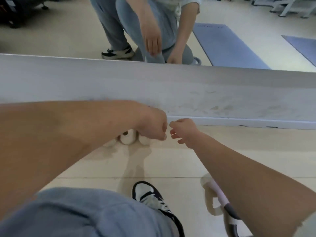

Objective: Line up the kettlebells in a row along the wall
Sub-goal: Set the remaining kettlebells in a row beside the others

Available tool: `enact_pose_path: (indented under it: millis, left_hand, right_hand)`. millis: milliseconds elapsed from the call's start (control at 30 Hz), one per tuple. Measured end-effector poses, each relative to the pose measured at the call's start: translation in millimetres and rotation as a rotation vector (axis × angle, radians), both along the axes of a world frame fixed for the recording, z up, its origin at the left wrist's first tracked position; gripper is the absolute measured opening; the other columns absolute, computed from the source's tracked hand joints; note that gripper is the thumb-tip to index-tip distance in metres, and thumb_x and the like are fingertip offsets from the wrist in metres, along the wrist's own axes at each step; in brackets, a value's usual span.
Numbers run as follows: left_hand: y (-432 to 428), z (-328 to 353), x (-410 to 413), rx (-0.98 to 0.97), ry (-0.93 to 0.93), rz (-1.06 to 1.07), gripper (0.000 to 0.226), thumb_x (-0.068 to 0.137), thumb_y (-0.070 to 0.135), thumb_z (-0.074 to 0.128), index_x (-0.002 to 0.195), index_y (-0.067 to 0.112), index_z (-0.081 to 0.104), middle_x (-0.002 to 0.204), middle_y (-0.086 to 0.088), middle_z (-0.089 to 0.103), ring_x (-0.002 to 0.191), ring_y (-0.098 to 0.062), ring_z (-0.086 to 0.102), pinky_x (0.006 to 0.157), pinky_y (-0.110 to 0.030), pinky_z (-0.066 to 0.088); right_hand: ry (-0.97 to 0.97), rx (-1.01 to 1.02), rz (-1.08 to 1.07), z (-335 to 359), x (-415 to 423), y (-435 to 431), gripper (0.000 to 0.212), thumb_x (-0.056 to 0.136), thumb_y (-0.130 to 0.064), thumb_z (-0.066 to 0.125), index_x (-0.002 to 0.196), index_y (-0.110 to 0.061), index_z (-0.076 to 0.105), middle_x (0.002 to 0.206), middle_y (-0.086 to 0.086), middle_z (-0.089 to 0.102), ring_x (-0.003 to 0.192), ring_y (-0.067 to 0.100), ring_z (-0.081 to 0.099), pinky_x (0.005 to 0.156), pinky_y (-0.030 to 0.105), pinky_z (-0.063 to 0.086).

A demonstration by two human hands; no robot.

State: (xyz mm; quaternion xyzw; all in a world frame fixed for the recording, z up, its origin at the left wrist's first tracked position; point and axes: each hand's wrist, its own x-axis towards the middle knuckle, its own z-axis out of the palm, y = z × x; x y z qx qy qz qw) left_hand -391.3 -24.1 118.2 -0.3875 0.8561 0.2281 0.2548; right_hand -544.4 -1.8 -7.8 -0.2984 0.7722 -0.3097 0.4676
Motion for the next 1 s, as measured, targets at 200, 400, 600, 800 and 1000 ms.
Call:
enact_pose_path:
  millis: [200, 400, 600, 800, 1000]
  left_hand:
    - [30, -16, -88, 0.086, 0.224, 0.148, 0.028, 0.097, 0.041, 0.056, 0.11, 0.021, 0.07, 0.104, -0.005, 0.073, 0.092, -0.023, 0.072, 0.057, -0.023, 0.058]
    - [110, -141, -151, 0.237, 0.324, 0.358, 0.027, 0.095, 0.022, 0.055, 0.102, 0.0, 0.07, 0.11, -0.02, 0.07, 0.101, -0.036, 0.065, 0.074, -0.031, 0.047]
    - [161, -194, -148, 0.435, 0.329, 0.345, 0.018, 0.096, 0.017, 0.048, 0.087, 0.017, 0.063, 0.1, -0.014, 0.068, 0.096, -0.036, 0.065, 0.064, -0.03, 0.039]
    - [142, -202, -160, 0.414, 0.324, 0.294, 0.034, 0.099, 0.022, 0.048, 0.132, 0.017, 0.058, 0.13, -0.005, 0.061, 0.112, -0.026, 0.06, 0.09, -0.031, 0.049]
    - [148, -211, -179, 0.536, 0.259, 0.22, 0.027, 0.097, 0.026, 0.056, 0.123, 0.021, 0.057, 0.118, -0.004, 0.063, 0.108, -0.026, 0.062, 0.083, -0.031, 0.048]
  right_hand:
    - [0.166, 0.119, -0.183, -51, -73, 90, 0.016, 0.082, -0.022, 0.063, 0.071, -0.011, 0.06, 0.066, 0.009, 0.063, 0.06, 0.026, 0.058, 0.054, 0.029, 0.042]
    - [0.494, 0.599, -0.247, -114, -113, 195, 0.053, 0.094, -0.033, 0.052, 0.14, -0.006, 0.055, 0.137, 0.017, 0.058, 0.127, 0.034, 0.054, 0.108, 0.044, 0.043]
    - [0.677, 0.473, -0.397, -140, -132, 199, 0.062, 0.083, -0.055, 0.063, 0.125, -0.009, 0.055, 0.123, 0.013, 0.062, 0.117, 0.035, 0.057, 0.101, 0.044, 0.047]
    - [0.172, 0.606, -0.832, -136, -167, 210, 0.085, 0.077, -0.056, 0.079, 0.135, -0.005, 0.046, 0.123, 0.016, 0.058, 0.112, 0.041, 0.062, 0.088, 0.045, 0.052]
    - [-0.085, 0.332, -1.009, -120, -165, 190, 0.029, 0.082, -0.011, 0.079, 0.103, 0.005, 0.068, 0.072, 0.014, 0.064, 0.065, 0.03, 0.062, 0.069, 0.039, 0.055]
